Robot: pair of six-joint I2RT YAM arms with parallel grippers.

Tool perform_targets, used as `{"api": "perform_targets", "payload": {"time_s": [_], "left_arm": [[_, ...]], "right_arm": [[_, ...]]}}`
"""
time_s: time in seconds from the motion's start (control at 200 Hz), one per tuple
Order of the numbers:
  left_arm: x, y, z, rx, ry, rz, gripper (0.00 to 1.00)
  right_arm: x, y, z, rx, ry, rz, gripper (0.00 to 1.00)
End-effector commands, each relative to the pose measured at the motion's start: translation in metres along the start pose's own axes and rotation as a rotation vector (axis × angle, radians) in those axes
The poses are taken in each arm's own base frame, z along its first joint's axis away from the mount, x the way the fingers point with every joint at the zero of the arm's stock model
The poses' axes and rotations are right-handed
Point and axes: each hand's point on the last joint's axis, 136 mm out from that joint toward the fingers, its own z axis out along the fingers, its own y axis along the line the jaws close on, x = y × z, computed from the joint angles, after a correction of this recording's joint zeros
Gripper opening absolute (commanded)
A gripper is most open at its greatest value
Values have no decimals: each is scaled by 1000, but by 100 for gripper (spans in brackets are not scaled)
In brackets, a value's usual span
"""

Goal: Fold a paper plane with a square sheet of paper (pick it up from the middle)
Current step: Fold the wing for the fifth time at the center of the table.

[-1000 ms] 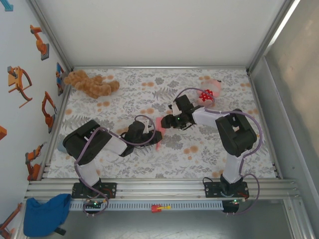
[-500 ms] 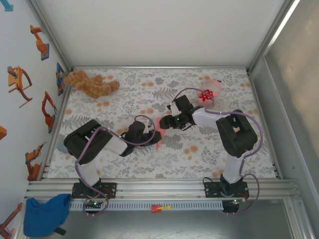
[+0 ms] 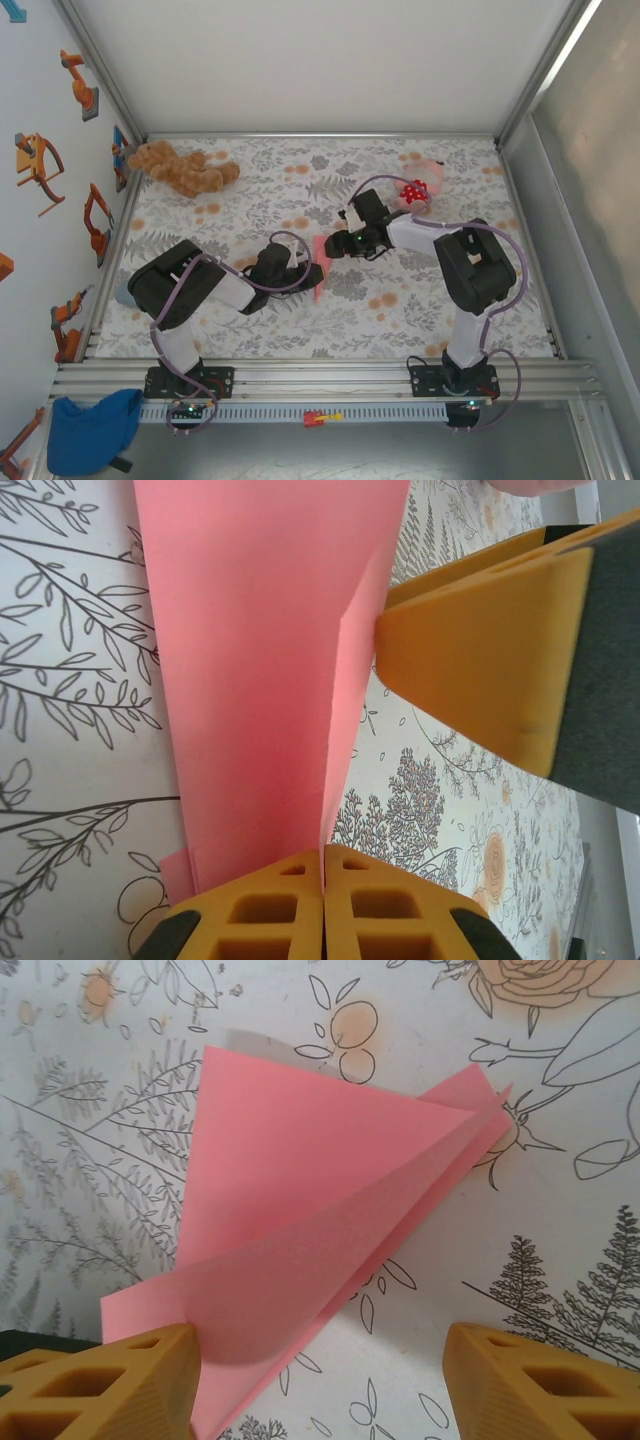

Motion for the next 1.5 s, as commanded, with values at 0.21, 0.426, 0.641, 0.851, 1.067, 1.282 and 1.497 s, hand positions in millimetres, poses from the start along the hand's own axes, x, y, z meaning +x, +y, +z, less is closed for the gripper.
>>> {"api": "perform_targets", "payload": {"time_s": [0.21, 0.426, 0.641, 0.851, 1.067, 1.282, 1.497], "left_arm": [[10, 15, -4, -61, 38, -33, 11], [5, 5, -15, -60, 15, -40, 20], [12, 10, -27, -128, 7, -53, 27], [18, 12, -36, -181, -5, -53, 32], [9, 1, -40, -179, -26, -13, 35], [2, -5, -43, -215, -42, 56, 39], [2, -8, -36, -260, -11, 132, 41]], "right_arm": [[12, -27, 28, 256, 77, -32, 66], [20, -34, 37, 283, 110, -1, 66], [21, -32, 40, 268, 114, 14, 66], [22, -30, 41, 261, 124, 24, 66], [19, -27, 40, 252, 122, 24, 66], [19, -27, 39, 259, 130, 28, 66], [18, -26, 37, 261, 134, 36, 66]]}}
